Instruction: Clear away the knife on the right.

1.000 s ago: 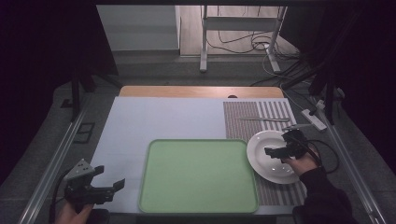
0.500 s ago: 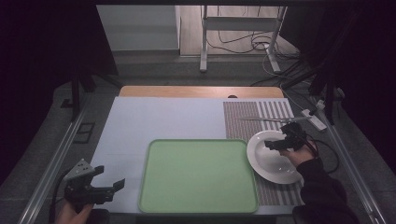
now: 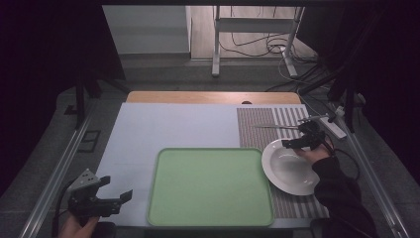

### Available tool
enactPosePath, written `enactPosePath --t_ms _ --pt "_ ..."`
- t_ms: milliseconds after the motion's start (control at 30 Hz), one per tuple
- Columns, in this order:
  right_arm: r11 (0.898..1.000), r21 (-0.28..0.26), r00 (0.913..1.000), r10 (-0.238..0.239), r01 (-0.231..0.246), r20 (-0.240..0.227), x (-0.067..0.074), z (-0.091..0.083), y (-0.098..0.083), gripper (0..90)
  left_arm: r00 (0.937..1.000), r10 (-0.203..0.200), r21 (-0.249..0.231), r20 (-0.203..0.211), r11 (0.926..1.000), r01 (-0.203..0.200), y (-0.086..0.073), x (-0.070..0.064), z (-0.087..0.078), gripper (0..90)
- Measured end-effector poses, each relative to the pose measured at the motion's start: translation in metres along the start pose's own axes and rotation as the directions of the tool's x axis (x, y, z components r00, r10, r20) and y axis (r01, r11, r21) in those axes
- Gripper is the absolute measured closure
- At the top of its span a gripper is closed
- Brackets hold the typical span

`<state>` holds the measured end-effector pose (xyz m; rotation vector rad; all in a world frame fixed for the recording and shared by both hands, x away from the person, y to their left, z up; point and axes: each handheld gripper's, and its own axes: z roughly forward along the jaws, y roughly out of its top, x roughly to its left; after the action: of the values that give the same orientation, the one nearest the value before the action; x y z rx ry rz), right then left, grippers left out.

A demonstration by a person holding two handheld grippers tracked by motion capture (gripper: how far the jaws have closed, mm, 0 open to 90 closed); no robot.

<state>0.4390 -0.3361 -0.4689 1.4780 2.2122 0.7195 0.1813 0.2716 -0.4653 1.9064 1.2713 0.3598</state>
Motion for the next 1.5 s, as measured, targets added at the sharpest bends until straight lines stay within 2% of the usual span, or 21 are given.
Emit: enactPosePath --t_ms 500,533,567,600,633,667,700,733,767,800,833,867,900,1033,1167,1333,1433,1500 --pt "1.0 0.014 0.9996 0.013 -0.013 0.026 -0.01 0.024 0.019 0.0 1.0 0.001 0.0 0.001 1.0 -0.001 0.0 0.0 0.0 4.4" --pt "1.0 0.019 0.9995 0.007 -0.008 0.031 -0.01 0.025 0.02 2.0 1.0 0.001 -0.001 0.001 1.0 -0.001 0.0 0.0 0.0 4.4" --pt "1.0 0.023 0.9992 -0.015 0.014 0.037 -0.011 0.027 0.022 8.6 1.0 0.002 -0.001 0.001 1.0 -0.002 0.0 0.0 0.0 4.4" --pt "1.0 0.023 0.9992 -0.015 0.014 0.037 -0.011 0.027 0.022 8.6 1.0 0.002 -0.001 0.001 1.0 -0.002 0.0 0.0 0.0 4.4" --pt "0.999 0.021 0.9988 -0.026 0.026 0.042 -0.012 0.027 0.024 14.4 1.0 0.002 -0.001 0.001 1.0 -0.002 0.0 0.0 0.0 4.4" --pt "0.999 0.022 0.9989 -0.037 0.036 0.03 -0.014 0.028 0.026 26.3 1.0 0.004 0.0 0.001 1.0 -0.004 0.0 0.0 0.0 4.4" --pt "0.999 0.022 0.9989 -0.037 0.036 0.03 -0.014 0.028 0.026 26.3 1.0 0.004 0.0 0.001 1.0 -0.004 0.0 0.0 0.0 4.4" --pt "0.999 0.027 0.9995 -0.029 0.029 0.012 -0.016 0.029 0.028 41.8 1.0 0.003 0.0 0.001 1.0 -0.003 0.0 0.0 0.0 4.4" --pt "0.999 0.027 0.9995 -0.029 0.029 0.012 -0.016 0.029 0.028 41.8 1.0 0.003 0.0 0.001 1.0 -0.003 0.0 0.0 0.0 4.4" --pt "0.999 0.031 0.9998 -0.021 0.021 0.002 -0.02 0.031 0.03 53.2 1.0 0.003 -0.001 0.002 1.0 -0.003 0.0 0.0 0.0 4.4" --pt "0.999 0.036 0.9999 -0.014 0.014 -0.005 -0.022 0.032 0.032 59.2 1.0 0.002 0.0 0.001 1.0 -0.002 0.0 0.0 0.0 4.4" --pt "0.999 0.04 0.9998 -0.004 0.005 -0.021 -0.024 0.034 0.033 64.4 1.0 0.003 -0.001 0.002 1.0 -0.003 0.0 0.0 0.0 4.4" --pt "0.999 0.04 0.9998 -0.004 0.005 -0.021 -0.024 0.034 0.033 64.4 1.0 0.003 -0.001 0.002 1.0 -0.003 0.0 0.0 0.0 4.4" --pt "0.998 0.062 0.9984 0.017 -0.014 -0.054 -0.034 0.04 0.036 88.9 1.0 0.002 -0.001 0.003 1.0 -0.002 0.0 0.0 0.0 4.4" --pt "0.998 0.063 0.9988 0.027 -0.024 -0.041 -0.04 0.046 0.041 90.0 1.0 0.002 -0.001 0.003 1.0 -0.002 0.0 0.0 0.0 4.4" --pt "0.998 0.035 0.9986 0.049 -0.048 -0.023 -0.046 0.055 0.048 90.0 1.0 0.001 -0.001 0.003 1.0 -0.001 0.0 0.0 0.0 4.4" --pt "0.998 0.049 0.9992 0.033 -0.034 0.023 -0.048 0.066 0.053 90.0 1.0 0.0 -0.001 0.004 1.0 0.0 0.0 0.0 0.0 4.4" --pt "0.998 0.05 0.9989 0.029 -0.03 0.036 -0.049 0.069 0.054 90.0 1.0 0.0 -0.001 0.003 1.0 0.0 0.0 0.0 0.0 4.4"
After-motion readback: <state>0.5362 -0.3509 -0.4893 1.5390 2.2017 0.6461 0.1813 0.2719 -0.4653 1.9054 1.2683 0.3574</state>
